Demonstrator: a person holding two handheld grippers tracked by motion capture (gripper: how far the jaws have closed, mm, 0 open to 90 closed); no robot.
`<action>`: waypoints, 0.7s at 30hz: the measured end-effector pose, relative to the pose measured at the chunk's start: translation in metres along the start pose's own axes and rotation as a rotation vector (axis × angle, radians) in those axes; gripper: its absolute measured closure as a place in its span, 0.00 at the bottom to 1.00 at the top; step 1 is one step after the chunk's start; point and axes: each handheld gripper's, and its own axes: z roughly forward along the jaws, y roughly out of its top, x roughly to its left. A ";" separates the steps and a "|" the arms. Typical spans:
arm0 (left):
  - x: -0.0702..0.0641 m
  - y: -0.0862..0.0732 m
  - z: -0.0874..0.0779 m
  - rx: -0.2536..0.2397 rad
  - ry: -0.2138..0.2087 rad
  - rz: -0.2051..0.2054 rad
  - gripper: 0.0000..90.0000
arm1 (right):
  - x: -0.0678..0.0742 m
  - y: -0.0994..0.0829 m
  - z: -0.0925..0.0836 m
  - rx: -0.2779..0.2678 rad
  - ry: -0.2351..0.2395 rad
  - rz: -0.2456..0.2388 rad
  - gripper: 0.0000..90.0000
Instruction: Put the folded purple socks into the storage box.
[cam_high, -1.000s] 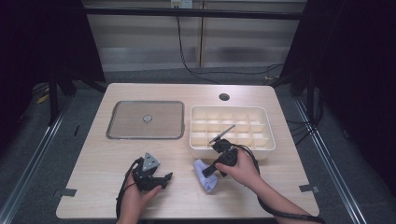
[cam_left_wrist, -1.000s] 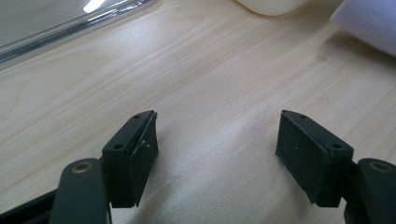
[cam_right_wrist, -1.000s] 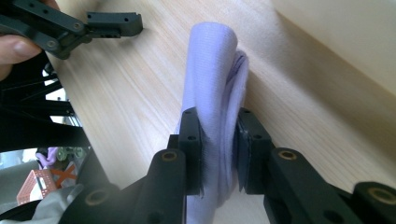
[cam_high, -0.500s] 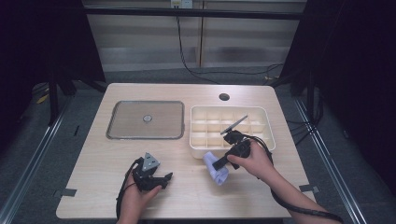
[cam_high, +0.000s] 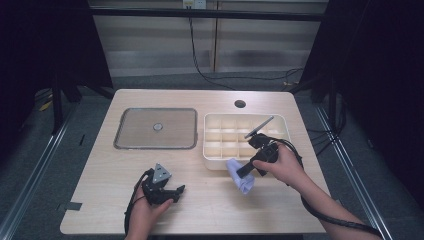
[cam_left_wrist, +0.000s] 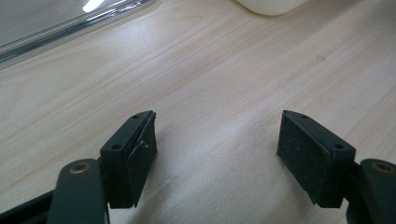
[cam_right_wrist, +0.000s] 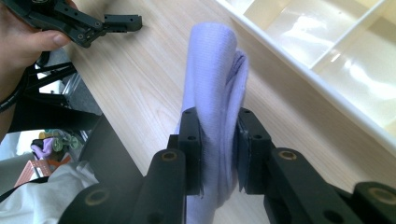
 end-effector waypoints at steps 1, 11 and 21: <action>0.000 0.000 0.000 -0.001 0.000 0.000 0.31 | -0.001 0.000 -0.002 -0.004 -0.005 -0.003 0.83; 0.000 0.000 0.000 0.005 -0.008 0.009 0.29 | -0.002 -0.001 -0.019 -0.010 -0.017 -0.003 0.83; -0.001 0.001 0.001 0.013 -0.014 0.014 0.25 | -0.005 0.001 -0.036 -0.020 -0.017 -0.007 0.83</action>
